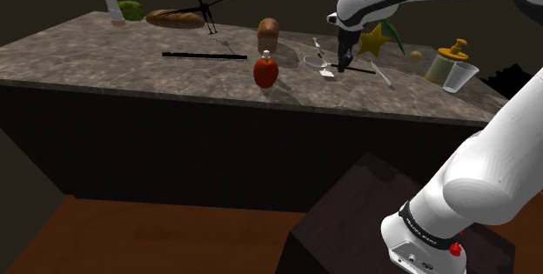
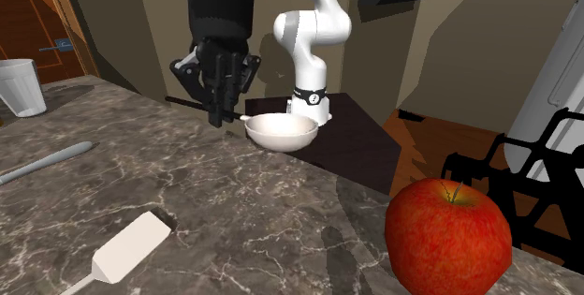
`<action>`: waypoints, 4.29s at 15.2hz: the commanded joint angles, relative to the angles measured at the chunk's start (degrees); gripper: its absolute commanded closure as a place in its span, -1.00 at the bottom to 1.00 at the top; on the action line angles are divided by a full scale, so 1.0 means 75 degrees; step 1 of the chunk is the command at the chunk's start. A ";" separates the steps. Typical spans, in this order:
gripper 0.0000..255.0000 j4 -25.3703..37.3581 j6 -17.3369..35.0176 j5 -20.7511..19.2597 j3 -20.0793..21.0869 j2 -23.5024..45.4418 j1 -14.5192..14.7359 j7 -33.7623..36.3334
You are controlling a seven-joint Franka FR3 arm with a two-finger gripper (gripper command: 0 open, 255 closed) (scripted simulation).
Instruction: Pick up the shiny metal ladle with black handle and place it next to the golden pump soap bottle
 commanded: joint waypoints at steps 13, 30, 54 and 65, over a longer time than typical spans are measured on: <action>1.00 0.1098 -0.1408 -0.0034 0.0061 -0.0327 0.0050 -0.0088; 1.00 0.2883 -0.3141 0.0050 0.0094 -0.0287 0.0078 -0.0321; 1.00 0.2370 -0.2823 -0.0295 -0.1992 -0.1145 -0.1433 -0.3854; 1.00 0.3551 -0.2698 0.0929 -0.3569 0.0265 -0.2408 -0.6545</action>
